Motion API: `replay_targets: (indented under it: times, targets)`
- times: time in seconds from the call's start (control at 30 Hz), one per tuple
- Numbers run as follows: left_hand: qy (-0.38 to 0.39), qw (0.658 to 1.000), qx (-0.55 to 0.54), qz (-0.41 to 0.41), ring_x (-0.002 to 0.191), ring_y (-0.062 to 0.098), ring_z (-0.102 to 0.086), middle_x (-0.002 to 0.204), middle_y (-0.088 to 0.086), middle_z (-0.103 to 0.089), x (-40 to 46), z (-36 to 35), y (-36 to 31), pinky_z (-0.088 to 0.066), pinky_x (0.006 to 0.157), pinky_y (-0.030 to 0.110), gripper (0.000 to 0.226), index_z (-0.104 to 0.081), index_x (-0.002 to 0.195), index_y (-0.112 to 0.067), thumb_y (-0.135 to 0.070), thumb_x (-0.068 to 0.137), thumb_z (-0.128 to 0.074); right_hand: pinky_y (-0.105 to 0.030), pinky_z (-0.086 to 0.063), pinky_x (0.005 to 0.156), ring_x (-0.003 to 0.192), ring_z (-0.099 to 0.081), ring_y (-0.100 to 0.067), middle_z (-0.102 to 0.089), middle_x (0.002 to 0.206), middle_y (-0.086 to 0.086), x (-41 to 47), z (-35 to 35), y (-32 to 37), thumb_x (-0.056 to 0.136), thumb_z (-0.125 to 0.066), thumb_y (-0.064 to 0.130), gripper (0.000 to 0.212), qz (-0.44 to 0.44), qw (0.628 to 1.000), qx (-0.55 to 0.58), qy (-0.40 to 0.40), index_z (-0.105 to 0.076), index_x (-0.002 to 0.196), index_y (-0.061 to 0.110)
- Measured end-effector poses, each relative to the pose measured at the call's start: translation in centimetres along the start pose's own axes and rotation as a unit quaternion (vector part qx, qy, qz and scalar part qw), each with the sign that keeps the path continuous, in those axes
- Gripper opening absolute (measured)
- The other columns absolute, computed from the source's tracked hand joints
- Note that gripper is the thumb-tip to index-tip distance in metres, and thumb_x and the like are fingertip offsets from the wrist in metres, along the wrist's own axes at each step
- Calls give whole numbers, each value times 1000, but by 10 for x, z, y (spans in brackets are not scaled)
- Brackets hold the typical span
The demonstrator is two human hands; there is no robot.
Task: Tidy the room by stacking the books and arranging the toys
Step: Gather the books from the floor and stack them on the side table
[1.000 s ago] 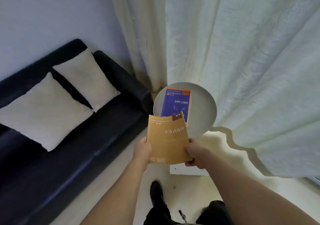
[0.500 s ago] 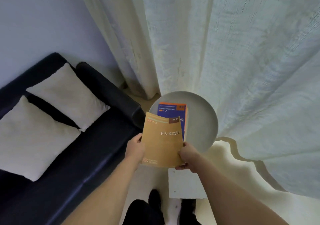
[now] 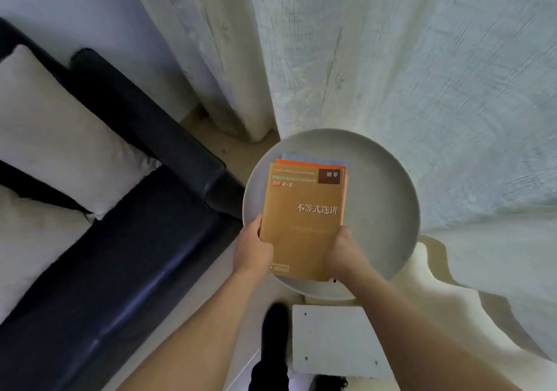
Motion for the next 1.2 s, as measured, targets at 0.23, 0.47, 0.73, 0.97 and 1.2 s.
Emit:
replay_targets:
  times: [0.23,0.47,0.73,0.97,1.2]
  targets:
    - [1,992,113,-53,124,22,-47,137,3,-42,18,-13,20,-44,106,38,62,-32,153,-27,-4,97,-44,-44,-48,85,99,-60,-34,-59,118,-12,19,-16,-10,94,-42,17,77,-1,994,-111,-8,8,153,19]
    - [63,957,254,-127,124,24,-44,142,2,-31,10,-21,7,-50,99,41,76,-22,146,-25,-20,85,-66,-48,-45,103,126,-48,-33,-34,145,-15,19,-25,-14,75,-70,22,124,-22,985,-162,62,32,146,14]
    - [224,891,382,-94,136,33,-33,159,-3,18,3,-42,41,-47,103,50,127,32,144,-49,-48,75,-75,-42,-53,85,94,-65,-28,-58,118,-9,11,-38,-12,80,-74,28,138,68,991,-113,6,57,124,30]
    - [145,891,406,-141,103,23,-55,150,8,-15,9,-44,32,-55,89,39,113,26,152,-33,-45,88,-67,-43,-47,101,118,-53,-33,-6,149,-15,1,-59,-16,74,-80,34,143,93,963,-234,92,53,126,39]
    - [137,894,407,-128,80,16,-52,138,6,-25,17,-44,30,-47,68,31,111,27,152,-34,-38,90,-66,-38,-56,74,72,-56,-20,-31,114,-8,13,-40,-5,89,-54,10,109,90,952,-293,-4,39,140,38]
Point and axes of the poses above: each hand's wrist, its own x-axis towards the middle knuckle, its own z-axis out of the back of the hand, y = z × x, the point moved 10 cm from there along x, towards the middle knuckle
